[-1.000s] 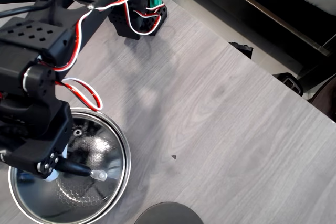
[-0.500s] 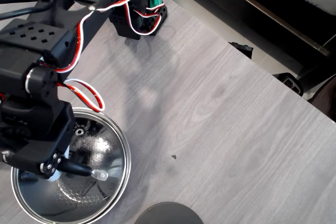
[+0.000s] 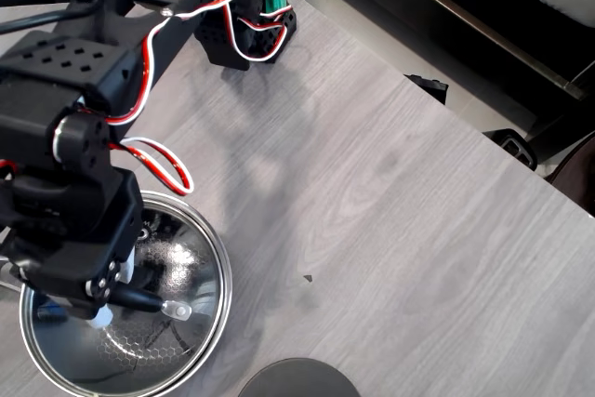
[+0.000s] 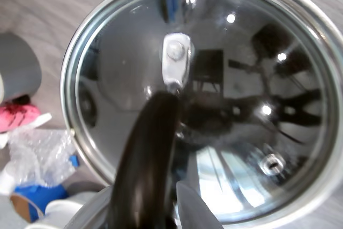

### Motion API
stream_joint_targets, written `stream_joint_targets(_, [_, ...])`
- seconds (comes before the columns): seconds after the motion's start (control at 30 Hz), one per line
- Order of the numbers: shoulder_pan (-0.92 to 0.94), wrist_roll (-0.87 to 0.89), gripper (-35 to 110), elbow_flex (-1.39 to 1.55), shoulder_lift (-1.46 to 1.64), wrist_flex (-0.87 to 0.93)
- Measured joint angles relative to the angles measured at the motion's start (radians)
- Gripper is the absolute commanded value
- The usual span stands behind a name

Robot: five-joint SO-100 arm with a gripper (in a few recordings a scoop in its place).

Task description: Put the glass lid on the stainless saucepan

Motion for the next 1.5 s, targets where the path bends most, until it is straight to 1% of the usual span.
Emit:
stream_joint_targets(0.3, [-0.006, 0.005, 0, 0.000, -0.005, -0.014])
stream_joint_targets(0.63, [-0.029, 0.005, 0, -0.003, 0.012, 0.029])
stream_joint_targets(0.97, [-0.031, 0.003, 0, -0.003, 0.014, 0.034])
stream_joint_targets(1.17, [-0.014, -0.003, 0, -0.005, -0.021, -0.009])
stream_joint_targets(1.5, [-0.002, -0.003, 0, -0.005, -0.011, -0.018])
